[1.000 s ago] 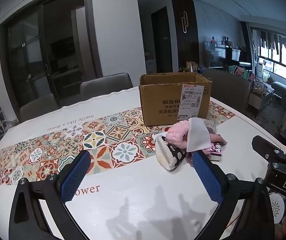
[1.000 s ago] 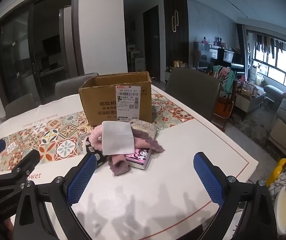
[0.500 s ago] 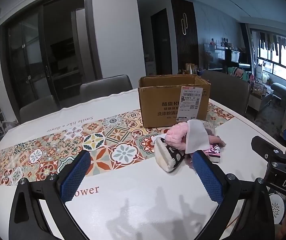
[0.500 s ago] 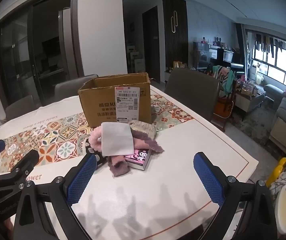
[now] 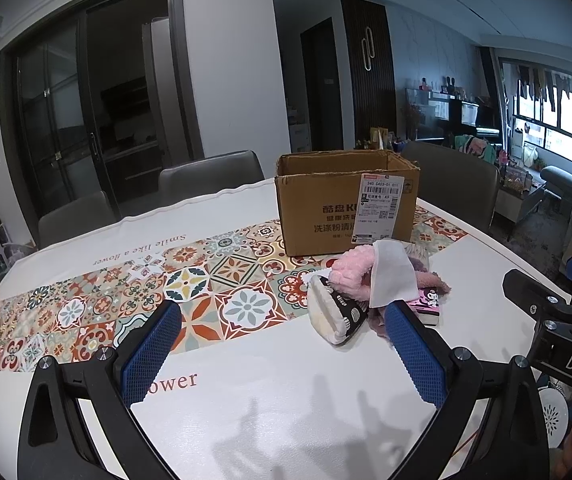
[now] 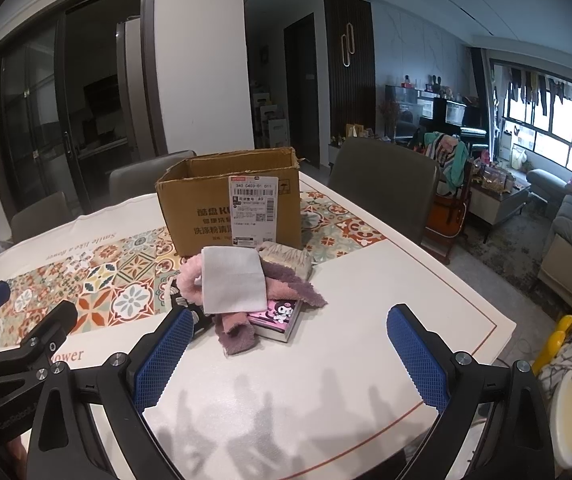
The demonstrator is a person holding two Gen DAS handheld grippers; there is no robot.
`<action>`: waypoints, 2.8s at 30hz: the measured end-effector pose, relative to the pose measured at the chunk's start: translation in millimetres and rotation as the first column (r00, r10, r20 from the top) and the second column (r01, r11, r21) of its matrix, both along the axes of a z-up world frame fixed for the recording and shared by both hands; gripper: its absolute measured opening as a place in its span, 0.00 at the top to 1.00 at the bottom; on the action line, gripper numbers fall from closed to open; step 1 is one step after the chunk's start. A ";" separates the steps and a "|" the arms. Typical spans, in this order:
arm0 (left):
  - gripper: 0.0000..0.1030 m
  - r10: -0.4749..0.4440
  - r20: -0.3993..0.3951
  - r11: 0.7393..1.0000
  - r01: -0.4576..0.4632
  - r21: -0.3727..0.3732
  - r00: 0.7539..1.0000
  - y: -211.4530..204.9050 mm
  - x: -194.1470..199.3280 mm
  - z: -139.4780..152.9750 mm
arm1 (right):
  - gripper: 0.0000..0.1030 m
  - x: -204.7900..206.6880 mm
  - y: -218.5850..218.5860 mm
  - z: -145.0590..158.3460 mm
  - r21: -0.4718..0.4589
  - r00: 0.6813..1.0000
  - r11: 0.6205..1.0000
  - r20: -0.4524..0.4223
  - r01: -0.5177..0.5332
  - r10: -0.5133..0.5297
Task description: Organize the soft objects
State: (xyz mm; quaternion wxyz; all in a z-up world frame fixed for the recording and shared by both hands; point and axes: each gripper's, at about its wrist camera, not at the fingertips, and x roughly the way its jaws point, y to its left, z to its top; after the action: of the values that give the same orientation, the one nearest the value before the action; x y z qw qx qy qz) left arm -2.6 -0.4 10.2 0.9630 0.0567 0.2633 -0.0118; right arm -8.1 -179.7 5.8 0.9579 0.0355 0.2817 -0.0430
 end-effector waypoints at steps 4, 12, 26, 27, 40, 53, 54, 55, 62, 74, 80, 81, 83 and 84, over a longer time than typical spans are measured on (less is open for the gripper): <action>0.00 0.000 0.001 1.000 0.000 0.000 1.000 -0.2 -0.4 -0.6 | 0.04 0.2 -0.5 -0.5 0.001 1.000 1.000 0.002 0.000 0.000; 0.00 0.000 0.001 1.000 0.000 0.000 1.000 -0.4 -0.7 -0.7 | 0.04 -0.4 -2.1 1.8 0.003 1.000 1.000 0.004 0.000 0.000; 0.00 -0.006 0.000 1.000 0.006 -0.003 1.000 -1.0 -0.3 0.2 | 0.04 -0.4 -2.2 0.9 0.004 1.000 1.000 0.005 0.001 -0.001; 0.00 -0.006 0.000 1.000 0.006 -0.003 1.000 -0.4 -0.9 -0.1 | 0.04 -0.5 -2.1 1.3 0.004 1.000 1.000 0.004 0.000 0.000; 0.00 -0.007 0.000 1.000 0.007 -0.002 1.000 -1.4 -0.3 -1.7 | 0.04 -0.1 -2.3 0.2 0.005 1.000 1.000 0.004 0.001 -0.001; 0.00 -0.014 -0.007 1.000 0.014 -0.003 1.000 -1.3 1.4 -5.8 | 0.04 0.0 -2.3 -0.1 0.008 1.000 1.000 0.001 -0.001 0.001; 0.00 -0.015 -0.010 1.000 0.015 -0.002 1.000 -1.2 2.5 -6.8 | 0.04 -0.1 -2.6 -0.5 0.008 1.000 1.000 0.000 -0.001 0.001; 0.00 -0.016 -0.013 1.000 0.016 -0.001 1.000 -1.4 3.5 -8.4 | 0.04 0.2 -2.9 -0.5 0.010 1.000 1.000 -0.002 -0.001 0.001; 0.00 -0.037 -0.032 0.999 0.037 0.002 0.999 -2.4 15.9 -20.8 | 0.04 13.3 -4.5 -9.3 0.028 1.000 0.999 -0.012 -0.025 0.026; 0.04 -0.054 -0.084 0.998 0.055 0.002 0.995 3.0 56.8 -45.4 | 0.08 68.4 9.4 -32.0 0.048 0.990 0.990 -0.042 -0.134 0.136; 0.04 -0.052 -0.115 0.999 0.053 0.004 0.992 5.9 77.4 -59.5 | 0.09 99.6 19.7 -45.1 0.048 0.978 0.980 -0.065 -0.193 0.196; 0.04 -0.051 -0.117 0.999 0.052 0.006 0.992 5.7 79.8 -61.1 | 0.09 103.1 20.4 -46.8 0.054 0.977 0.978 -0.068 -0.200 0.203; 0.04 -0.053 -0.125 0.999 0.054 0.005 0.991 7.2 86.0 -65.3 | 0.10 112.2 22.9 -51.6 0.059 0.973 0.976 -0.080 -0.211 0.215; 0.04 -0.053 -0.128 0.999 0.054 0.003 0.990 8.1 88.3 -65.8 | 0.10 118.0 25.2 -54.7 0.057 0.971 0.974 -0.087 -0.219 0.223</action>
State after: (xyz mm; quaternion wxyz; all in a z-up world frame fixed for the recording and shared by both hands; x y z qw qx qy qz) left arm 85.7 7.7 -55.6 0.9432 0.0661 0.3231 -0.0404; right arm 109.9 -154.5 -48.9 0.9415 0.0242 0.3290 0.0689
